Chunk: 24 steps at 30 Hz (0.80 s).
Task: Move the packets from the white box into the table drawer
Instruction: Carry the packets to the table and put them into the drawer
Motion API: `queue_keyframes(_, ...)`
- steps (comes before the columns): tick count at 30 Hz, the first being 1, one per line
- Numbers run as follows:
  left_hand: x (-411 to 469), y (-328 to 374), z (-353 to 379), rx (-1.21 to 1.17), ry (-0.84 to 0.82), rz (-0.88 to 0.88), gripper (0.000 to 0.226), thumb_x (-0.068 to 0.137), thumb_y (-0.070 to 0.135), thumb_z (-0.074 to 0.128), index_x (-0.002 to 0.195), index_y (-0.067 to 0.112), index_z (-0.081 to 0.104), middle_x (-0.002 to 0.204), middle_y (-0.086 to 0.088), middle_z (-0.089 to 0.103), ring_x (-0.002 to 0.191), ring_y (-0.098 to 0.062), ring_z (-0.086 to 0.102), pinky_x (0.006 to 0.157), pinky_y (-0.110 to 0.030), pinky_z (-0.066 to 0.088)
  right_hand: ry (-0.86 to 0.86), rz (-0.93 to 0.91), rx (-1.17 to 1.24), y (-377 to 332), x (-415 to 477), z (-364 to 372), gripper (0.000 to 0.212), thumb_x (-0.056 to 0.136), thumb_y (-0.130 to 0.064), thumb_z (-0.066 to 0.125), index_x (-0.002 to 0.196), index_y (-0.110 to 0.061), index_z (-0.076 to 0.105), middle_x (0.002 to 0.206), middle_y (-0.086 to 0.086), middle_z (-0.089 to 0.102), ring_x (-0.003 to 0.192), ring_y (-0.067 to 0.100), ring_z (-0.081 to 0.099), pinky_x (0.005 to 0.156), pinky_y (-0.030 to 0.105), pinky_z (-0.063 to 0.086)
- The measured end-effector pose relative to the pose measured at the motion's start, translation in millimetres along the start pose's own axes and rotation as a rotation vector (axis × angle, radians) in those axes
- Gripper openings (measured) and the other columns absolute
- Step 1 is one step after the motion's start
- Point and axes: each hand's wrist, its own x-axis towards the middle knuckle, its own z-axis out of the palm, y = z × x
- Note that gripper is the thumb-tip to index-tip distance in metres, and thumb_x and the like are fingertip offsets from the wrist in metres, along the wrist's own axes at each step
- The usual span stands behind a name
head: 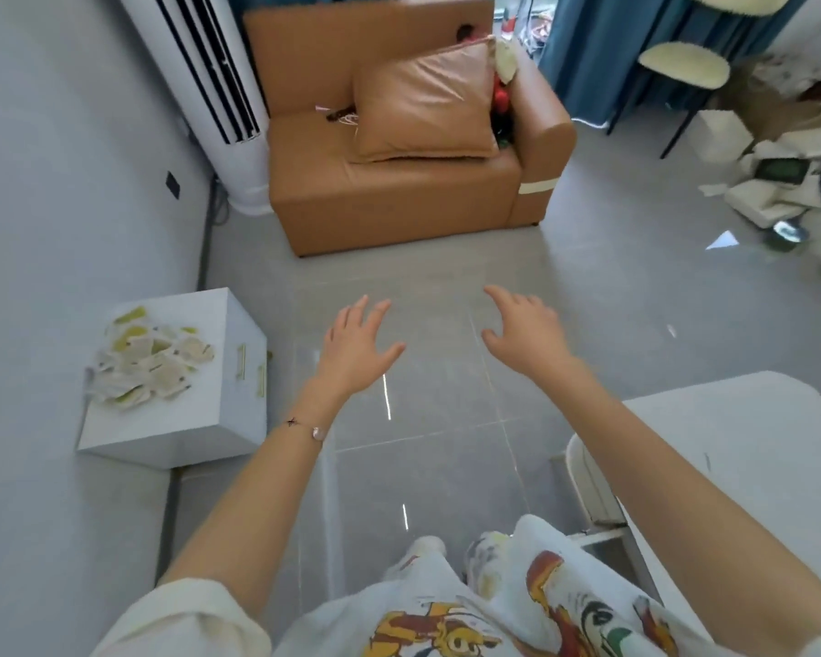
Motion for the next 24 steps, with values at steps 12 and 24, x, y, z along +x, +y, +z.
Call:
queue_keyframes(12, 78, -122, -48, -0.132, 0.155, -0.370, 0.068, 0.092, 0.053, 0.047, 0.150, 0.030, 0.021, 0.159, -0.005, 0.013, 0.145, -0.025, 0.011, 0.114, -0.047, 0.019, -0.157, -0.321, -0.073, -119, 178, 19, 0.063, 0.091, -0.034, 0.054, 0.147, -0.023, 0.028, 0.132, 0.006, 0.055, 0.124, 0.032, 0.044, 0.098, 0.039, 0.036)
queue_keyframes(24, 118, -215, -82, -0.183, 0.394, -0.760, 0.065, 0.093, 0.052, 0.047, 0.149, 0.028, 0.025, 0.159, -0.002, 0.016, 0.146, -0.028, 0.009, 0.115, -0.047, 0.016, -0.258, -0.729, -0.134, -270, 330, 32, 0.059, 0.091, -0.029, 0.050, 0.146, -0.022, 0.030, 0.129, 0.009, 0.056, 0.122, 0.033, 0.044, 0.100, 0.039, 0.034)
